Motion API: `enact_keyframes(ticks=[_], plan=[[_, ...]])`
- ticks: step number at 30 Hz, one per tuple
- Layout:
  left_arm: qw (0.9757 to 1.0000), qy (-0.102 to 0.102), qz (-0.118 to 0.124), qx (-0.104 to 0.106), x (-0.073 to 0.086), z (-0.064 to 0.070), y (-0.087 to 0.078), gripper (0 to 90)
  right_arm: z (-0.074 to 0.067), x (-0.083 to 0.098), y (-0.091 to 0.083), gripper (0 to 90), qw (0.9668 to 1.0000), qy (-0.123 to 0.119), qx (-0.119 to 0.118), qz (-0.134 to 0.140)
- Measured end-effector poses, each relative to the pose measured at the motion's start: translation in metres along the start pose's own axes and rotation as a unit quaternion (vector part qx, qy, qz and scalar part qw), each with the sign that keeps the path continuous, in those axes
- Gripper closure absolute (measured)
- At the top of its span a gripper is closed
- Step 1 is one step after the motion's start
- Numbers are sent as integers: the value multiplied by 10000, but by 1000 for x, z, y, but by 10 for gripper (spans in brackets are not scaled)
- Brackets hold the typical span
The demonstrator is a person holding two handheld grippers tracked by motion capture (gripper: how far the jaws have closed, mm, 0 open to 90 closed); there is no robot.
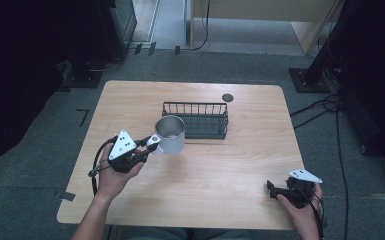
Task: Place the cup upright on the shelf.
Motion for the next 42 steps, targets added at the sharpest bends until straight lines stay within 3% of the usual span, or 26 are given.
enact_keyframes(ticks=[12,26,34,39,42], plan=[[9996,78,228,125,-27,-27,24,727,0,0,0,7,10000,5,-2,2],[9980,294,399,392,-54,-47,66,727,0,0,0,7,10000,8,-16,-1],[9966,429,367,595,-57,-56,93,727,-1,0,0,7,10000,-24,-35,-4],[9958,390,406,716,-53,-61,107,727,-1,0,0,8,10000,-25,-44,-6],[9956,472,370,719,-51,-62,114,727,-1,0,0,7,10000,-36,-46,-7]])
Point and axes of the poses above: each handheld gripper's, and its own axes: y roughly forward along the jaws, x roughly out of its underside, z roughly to its right, the point moved 5 cm from there along y, roughly forward along the jaws, and after that the axes turned 13 degrees about y, right-handed, at the moved point
